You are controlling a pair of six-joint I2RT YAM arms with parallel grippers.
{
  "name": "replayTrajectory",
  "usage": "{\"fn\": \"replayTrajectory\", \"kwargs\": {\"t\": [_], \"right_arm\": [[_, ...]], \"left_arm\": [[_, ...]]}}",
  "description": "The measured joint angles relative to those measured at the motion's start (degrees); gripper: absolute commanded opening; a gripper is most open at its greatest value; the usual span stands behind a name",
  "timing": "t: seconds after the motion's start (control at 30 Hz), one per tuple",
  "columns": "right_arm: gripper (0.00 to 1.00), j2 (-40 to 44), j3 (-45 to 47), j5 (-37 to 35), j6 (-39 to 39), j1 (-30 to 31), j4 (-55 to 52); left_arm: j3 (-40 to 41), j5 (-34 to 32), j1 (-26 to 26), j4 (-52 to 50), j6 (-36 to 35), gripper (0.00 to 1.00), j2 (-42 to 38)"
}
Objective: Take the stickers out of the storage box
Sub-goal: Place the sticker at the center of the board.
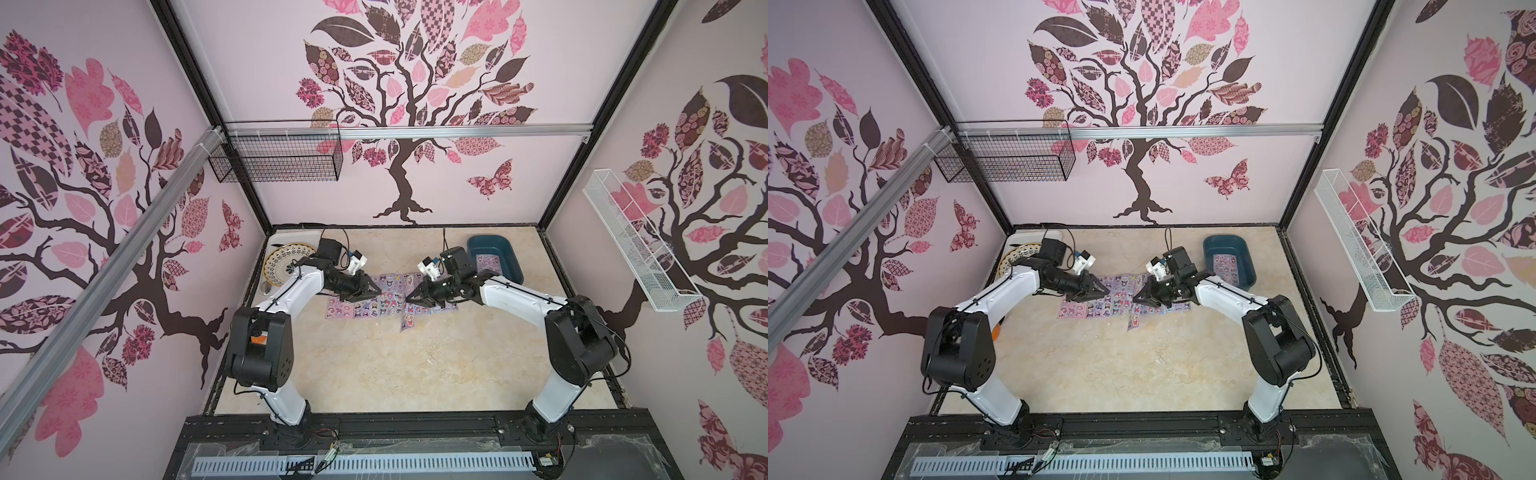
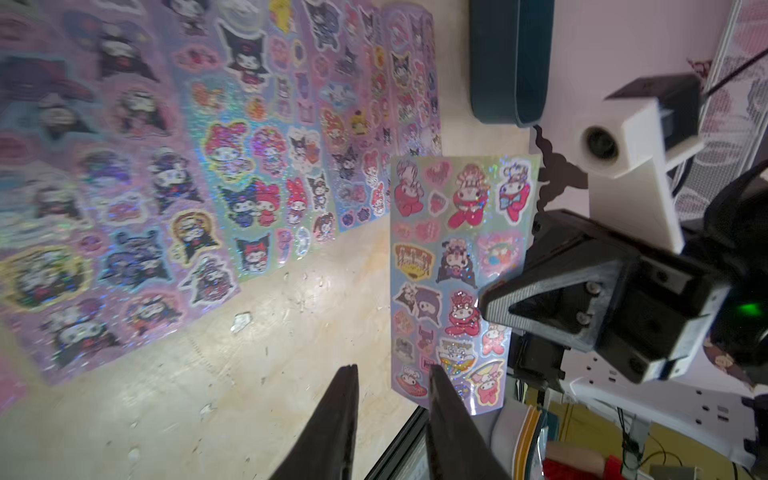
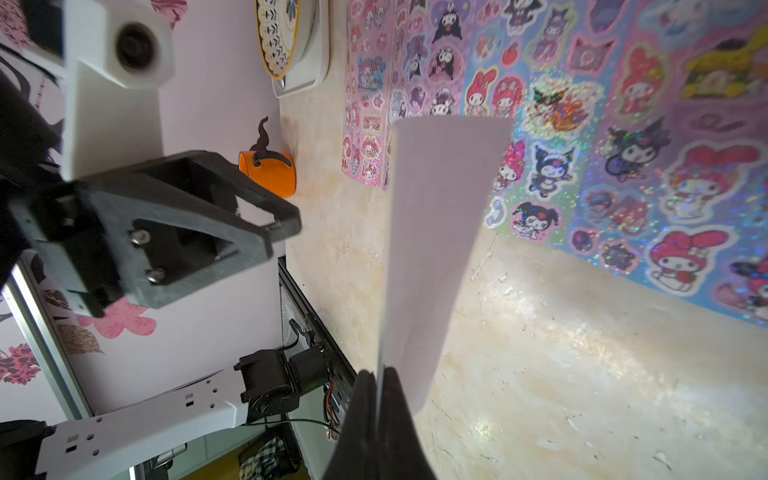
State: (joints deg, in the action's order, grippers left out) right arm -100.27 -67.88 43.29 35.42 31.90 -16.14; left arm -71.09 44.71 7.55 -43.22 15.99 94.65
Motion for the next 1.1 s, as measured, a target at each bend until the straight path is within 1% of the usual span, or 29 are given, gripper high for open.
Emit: {"fn": "replayTrajectory", "kwargs": {"t": [0.2, 0.3, 0.47, 0.53, 0.63, 0.9, 0.97, 1.1], "right_arm": [[0.00, -4.0, -1.1, 0.2, 3.1, 6.8, 2.1], [0.00, -5.9, -3.5, 0.4, 5.9, 10.9, 5.7], [0.00, -8.9, -5.3, 0.4, 11.4, 15.6, 14.6], [0.00, -9.6, -3.7, 0.0, 13.6, 16.1, 18.5], [0.00, -9.8, 0.3, -1.5, 15.2, 15.8, 21.5], [0.00, -9.9, 13.6, -5.6, 16.9, 15.1, 24.3], [0.00, -10.3, 15.1, -6.5, 16.9, 15.1, 24.3], [0.00, -10.4, 15.3, -7.5, 16.6, 15.1, 25.5]], "left_arm": [[6.7, -0.7, -12.4, 3.5, 2.1, 0.35, -6.5], [8.7, -1.0, -14.8, 4.5, 3.3, 0.35, -8.5], [9.1, -0.9, -14.8, 6.3, 4.0, 0.35, -10.5], [9.1, -0.7, -14.8, 6.8, 4.1, 0.35, -10.6], [9.2, -0.5, -14.8, 6.9, 4.2, 0.35, -10.6], [9.3, 0.1, -14.8, 7.3, 4.3, 0.35, -10.6], [9.3, 0.7, -14.7, 7.7, 4.5, 0.35, -10.6], [9.4, 1.5, -14.3, 8.1, 4.7, 0.35, -10.6]]}}
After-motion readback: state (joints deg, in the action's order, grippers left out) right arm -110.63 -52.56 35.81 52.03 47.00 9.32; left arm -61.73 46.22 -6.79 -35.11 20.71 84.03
